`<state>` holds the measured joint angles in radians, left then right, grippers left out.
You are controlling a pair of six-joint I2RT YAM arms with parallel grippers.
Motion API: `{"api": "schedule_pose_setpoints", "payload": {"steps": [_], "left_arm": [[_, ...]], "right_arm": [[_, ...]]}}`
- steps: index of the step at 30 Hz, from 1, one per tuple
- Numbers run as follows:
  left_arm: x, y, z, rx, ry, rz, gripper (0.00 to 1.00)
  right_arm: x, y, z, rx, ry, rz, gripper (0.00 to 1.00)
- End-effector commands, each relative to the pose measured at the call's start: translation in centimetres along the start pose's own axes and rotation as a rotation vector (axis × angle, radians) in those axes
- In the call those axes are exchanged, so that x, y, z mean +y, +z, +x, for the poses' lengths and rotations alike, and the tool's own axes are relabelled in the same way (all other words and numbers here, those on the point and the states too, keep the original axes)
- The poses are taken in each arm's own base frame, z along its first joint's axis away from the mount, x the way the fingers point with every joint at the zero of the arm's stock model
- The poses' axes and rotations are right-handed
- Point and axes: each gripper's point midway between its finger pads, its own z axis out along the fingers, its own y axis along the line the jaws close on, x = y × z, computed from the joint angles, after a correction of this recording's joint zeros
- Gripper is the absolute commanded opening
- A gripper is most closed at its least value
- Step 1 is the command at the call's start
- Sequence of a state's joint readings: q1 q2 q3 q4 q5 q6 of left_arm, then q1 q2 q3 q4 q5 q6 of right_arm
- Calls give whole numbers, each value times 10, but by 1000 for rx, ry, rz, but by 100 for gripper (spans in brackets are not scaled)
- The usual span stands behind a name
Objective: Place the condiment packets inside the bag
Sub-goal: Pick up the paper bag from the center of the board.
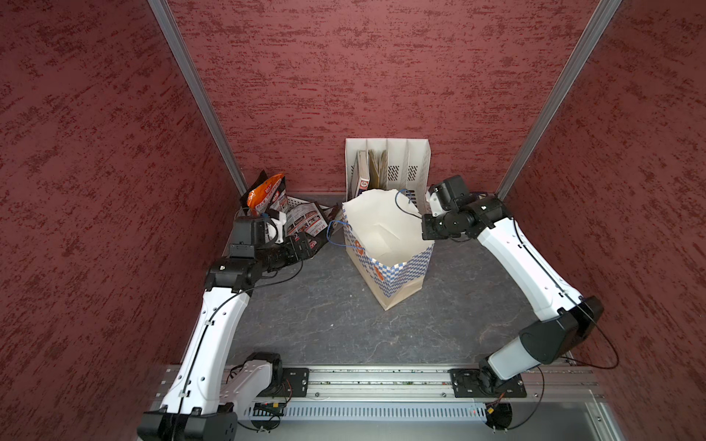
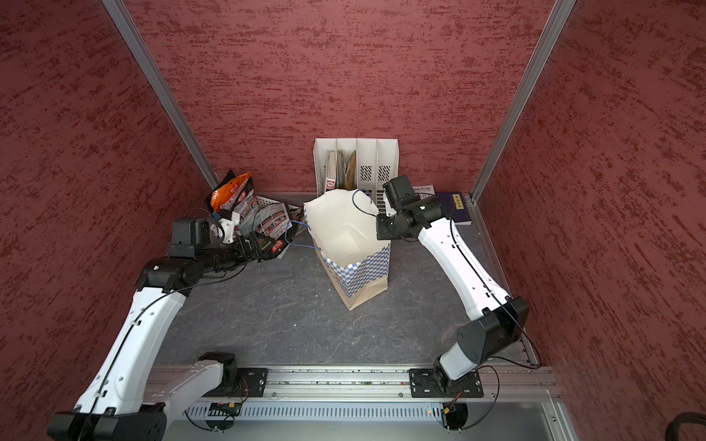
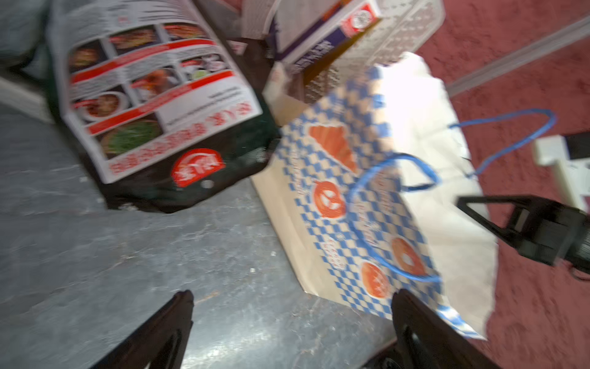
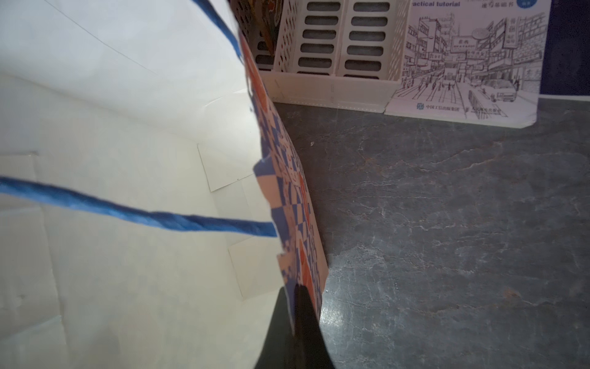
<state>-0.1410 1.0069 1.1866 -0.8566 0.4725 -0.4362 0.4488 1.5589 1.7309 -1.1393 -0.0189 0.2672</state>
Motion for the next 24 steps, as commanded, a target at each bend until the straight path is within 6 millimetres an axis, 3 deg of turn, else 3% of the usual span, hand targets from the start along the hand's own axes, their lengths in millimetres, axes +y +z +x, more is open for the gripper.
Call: {"api": "schedule_pose_setpoints", "payload": {"steps": [1,3,7,16,19,24], "left_arm": [[-42,-3,10,45,-63,67,100],[-56,9,23,110,-61,68,100],[-50,38,43,198,-75,-14,100],[-48,70,53,233,-81,-63,100],[-53,77,51,226,-91,-38,93],[-53,86,50,225,-93,-37,73]], "right_arm": [[15,-27,-10,-111,-51,-66,0],[20,-37,-9,-144,-48,-104,0],[34,-46,-7,-181,-47,-186,0],[49,-59,6,-217,-40,-270,0],[53,-63,11,-223,-39,-300,0],[58,-70,17,-229,-36,-336,0]]}}
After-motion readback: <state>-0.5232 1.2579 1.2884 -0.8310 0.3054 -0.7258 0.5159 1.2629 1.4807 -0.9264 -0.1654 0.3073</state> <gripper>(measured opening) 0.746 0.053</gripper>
